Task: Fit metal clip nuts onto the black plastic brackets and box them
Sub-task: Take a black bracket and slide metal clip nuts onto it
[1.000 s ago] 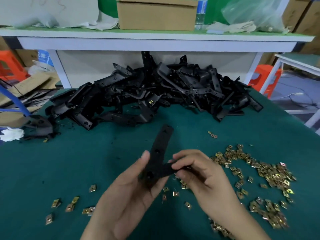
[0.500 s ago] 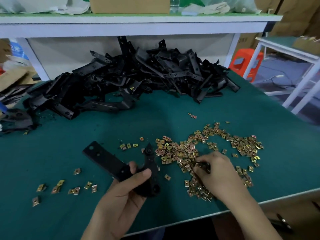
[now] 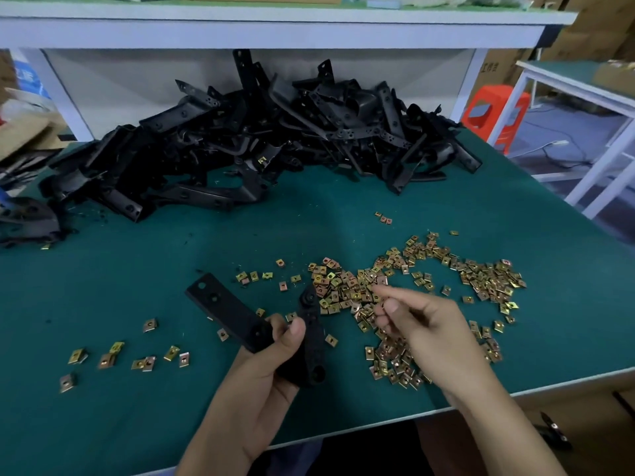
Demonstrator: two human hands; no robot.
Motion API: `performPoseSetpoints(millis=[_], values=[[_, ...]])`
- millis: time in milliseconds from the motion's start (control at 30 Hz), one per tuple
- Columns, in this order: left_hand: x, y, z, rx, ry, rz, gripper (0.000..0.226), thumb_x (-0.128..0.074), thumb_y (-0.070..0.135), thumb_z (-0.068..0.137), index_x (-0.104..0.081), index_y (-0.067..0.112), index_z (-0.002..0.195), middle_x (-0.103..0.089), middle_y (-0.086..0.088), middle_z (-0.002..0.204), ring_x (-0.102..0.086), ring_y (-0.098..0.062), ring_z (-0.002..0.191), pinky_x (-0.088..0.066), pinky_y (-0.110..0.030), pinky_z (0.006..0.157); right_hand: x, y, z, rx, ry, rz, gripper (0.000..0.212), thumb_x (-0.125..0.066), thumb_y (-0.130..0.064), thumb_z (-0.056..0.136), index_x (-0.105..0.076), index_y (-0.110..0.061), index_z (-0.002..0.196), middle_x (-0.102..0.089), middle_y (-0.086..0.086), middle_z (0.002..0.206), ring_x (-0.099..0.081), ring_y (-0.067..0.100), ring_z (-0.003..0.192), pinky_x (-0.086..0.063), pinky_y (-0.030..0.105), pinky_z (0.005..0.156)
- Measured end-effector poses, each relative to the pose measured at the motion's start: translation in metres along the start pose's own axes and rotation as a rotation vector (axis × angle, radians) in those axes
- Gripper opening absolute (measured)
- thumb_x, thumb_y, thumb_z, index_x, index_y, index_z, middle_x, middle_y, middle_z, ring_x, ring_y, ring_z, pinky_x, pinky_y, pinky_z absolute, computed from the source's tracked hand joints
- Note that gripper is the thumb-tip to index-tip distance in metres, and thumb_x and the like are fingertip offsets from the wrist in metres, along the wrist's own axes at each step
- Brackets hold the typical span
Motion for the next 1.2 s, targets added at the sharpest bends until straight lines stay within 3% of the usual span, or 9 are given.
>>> performPoseSetpoints(millis=[167,267,467,567,633,700,867,1033,1200], values=[[-0.016,-0.002,-0.002,0.003,-0.111,0.032,0.037,-0.081,0.019,0.075,-0.044,0.020,0.070,-0.056,-0.003,0.077,-0.062,-0.014,0.072,-0.053,-0.026,0.061,-0.031,-0.016,-0.021,-0.053,-0.201,0.265,0.032,-0.066,-0.009,0.093,-0.076,-0.034,0.110,-0.072,0.001,0.079,-0.066,0.011,0.074,-0.053,0.021,0.072],[-0.023,-0.003,-0.005,0.005,-0.159,0.045,0.036,-0.076,0.018,0.081,-0.041,0.019,0.070,-0.054,-0.003,0.077,-0.060,-0.014,0.071,-0.051,-0.025,0.060,-0.038,-0.022,-0.026,-0.098,-0.188,0.405,0.016,-0.074,-0.014,0.080,-0.079,-0.021,0.094,-0.075,0.005,0.081,-0.071,0.015,0.078,-0.055,0.021,0.071],[-0.029,-0.001,-0.007,-0.006,-0.168,0.054,0.035,-0.075,0.019,0.081,-0.043,0.019,0.069,-0.055,-0.003,0.078,-0.059,-0.014,0.070,-0.051,-0.025,0.057,-0.045,-0.022,-0.033,-0.210,-0.202,0.650,0.027,-0.076,-0.011,0.067,-0.081,-0.009,0.094,-0.076,0.016,0.101,-0.074,0.022,0.098,-0.056,0.019,0.081],[-0.029,-0.001,-0.008,-0.006,-0.173,0.054,0.035,-0.074,0.018,0.083,-0.043,0.019,0.069,-0.054,-0.002,0.077,-0.058,-0.013,0.068,-0.051,-0.024,0.057,-0.047,-0.022,-0.034,-0.226,-0.147,0.737,0.028,-0.075,-0.007,0.067,-0.080,-0.005,0.094,-0.076,0.017,0.097,-0.075,0.019,0.085,-0.057,0.019,0.076],[-0.030,-0.004,-0.008,0.002,-0.188,0.049,0.034,-0.073,0.017,0.086,-0.044,0.019,0.069,-0.055,-0.001,0.077,-0.058,-0.013,0.070,-0.051,-0.024,0.059,-0.047,-0.021,-0.035,-0.228,-0.100,0.755,0.033,-0.078,-0.006,0.062,-0.080,-0.007,0.094,-0.075,0.013,0.092,-0.072,0.013,0.074,-0.057,0.020,0.072],[-0.030,-0.006,-0.009,0.008,-0.187,0.037,0.033,-0.076,0.018,0.083,-0.046,0.020,0.069,-0.057,-0.001,0.078,-0.060,-0.012,0.071,-0.053,-0.025,0.060,-0.048,-0.018,-0.036,-0.243,-0.083,0.784,0.034,-0.081,-0.006,0.057,-0.080,-0.008,0.091,-0.074,0.014,0.090,-0.072,0.015,0.075,-0.057,0.021,0.069],[-0.030,-0.005,-0.010,0.002,-0.245,0.050,0.045,-0.089,0.023,0.076,-0.044,0.019,0.071,-0.057,-0.002,0.079,-0.059,-0.013,0.070,-0.053,-0.026,0.058,-0.047,-0.021,-0.038,-0.268,-0.120,0.788,0.030,-0.079,-0.002,0.061,-0.078,-0.007,0.090,-0.072,0.013,0.081,-0.068,0.011,0.062,-0.056,0.019,0.061],[-0.023,-0.008,-0.012,0.035,-0.209,0.065,0.051,-0.098,0.025,0.061,-0.048,0.019,0.070,-0.058,-0.004,0.085,-0.062,-0.013,0.077,-0.054,-0.025,0.064,-0.045,-0.024,-0.037,-0.313,-0.265,0.662,0.034,-0.084,-0.002,0.061,-0.078,-0.011,0.093,-0.075,0.016,0.089,-0.073,0.018,0.077,-0.056,0.020,0.067],[-0.024,-0.012,-0.014,0.053,-0.236,0.071,0.049,-0.096,0.022,0.065,-0.047,0.019,0.070,-0.056,-0.003,0.078,-0.061,-0.015,0.076,-0.052,-0.023,0.064,-0.042,-0.022,-0.037,-0.365,-0.366,0.530,0.033,-0.082,0.001,0.062,-0.080,-0.016,0.090,-0.075,0.014,0.086,-0.072,0.017,0.074,-0.057,0.022,0.066]])
Point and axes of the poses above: each hand's wrist, its own z-axis towards the middle knuckle, its own x-axis out of the back of the hand, y = z × x, the point moved 7 cm from there along z, towards the middle knuckle
